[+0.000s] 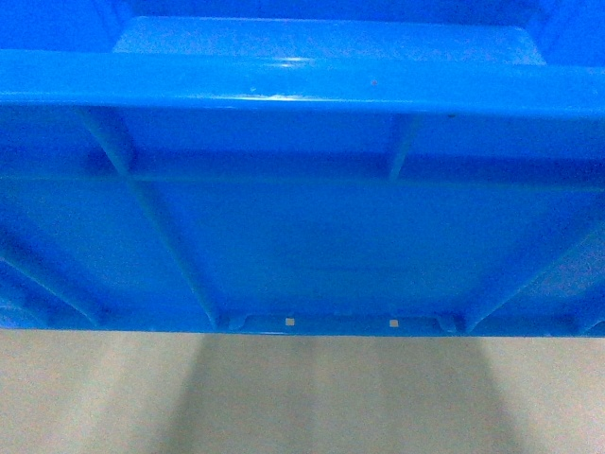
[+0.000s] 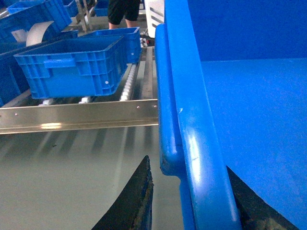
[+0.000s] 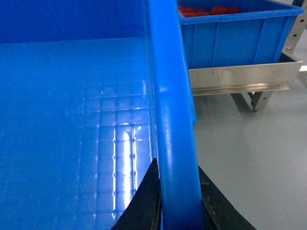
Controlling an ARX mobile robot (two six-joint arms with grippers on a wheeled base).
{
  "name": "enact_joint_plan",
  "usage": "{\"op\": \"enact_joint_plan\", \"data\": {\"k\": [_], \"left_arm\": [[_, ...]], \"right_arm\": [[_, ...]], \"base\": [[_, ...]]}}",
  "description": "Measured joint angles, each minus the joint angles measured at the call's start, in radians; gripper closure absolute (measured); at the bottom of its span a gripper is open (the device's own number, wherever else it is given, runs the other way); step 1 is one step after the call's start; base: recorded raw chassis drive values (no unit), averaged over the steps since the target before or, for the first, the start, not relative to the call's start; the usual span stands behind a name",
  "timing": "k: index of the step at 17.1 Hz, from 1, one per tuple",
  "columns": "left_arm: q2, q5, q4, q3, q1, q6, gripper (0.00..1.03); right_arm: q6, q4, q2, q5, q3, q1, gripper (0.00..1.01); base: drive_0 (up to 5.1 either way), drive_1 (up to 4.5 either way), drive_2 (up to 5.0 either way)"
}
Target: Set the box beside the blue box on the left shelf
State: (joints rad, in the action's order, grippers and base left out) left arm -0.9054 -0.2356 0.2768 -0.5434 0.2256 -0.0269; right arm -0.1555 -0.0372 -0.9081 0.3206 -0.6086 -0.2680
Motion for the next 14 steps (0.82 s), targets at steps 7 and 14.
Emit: {"op": "enact_joint_plan", "data": {"k": [7, 14], "left_arm": [[0.002, 0.000, 0.000, 0.000, 0.000, 0.000, 0.71], [0.001, 0.000, 0.000, 0.000, 0.000, 0.000, 0.71]], "right_arm": [[0.000, 0.000, 0.000, 0.000, 0.000, 0.000, 0.91], [0.000, 0.001, 0.000, 0.000, 0.000, 0.000, 0.91]], "base": [[-1.3, 4.45, -3.3], [0.0, 4.25, -4.2]]}}
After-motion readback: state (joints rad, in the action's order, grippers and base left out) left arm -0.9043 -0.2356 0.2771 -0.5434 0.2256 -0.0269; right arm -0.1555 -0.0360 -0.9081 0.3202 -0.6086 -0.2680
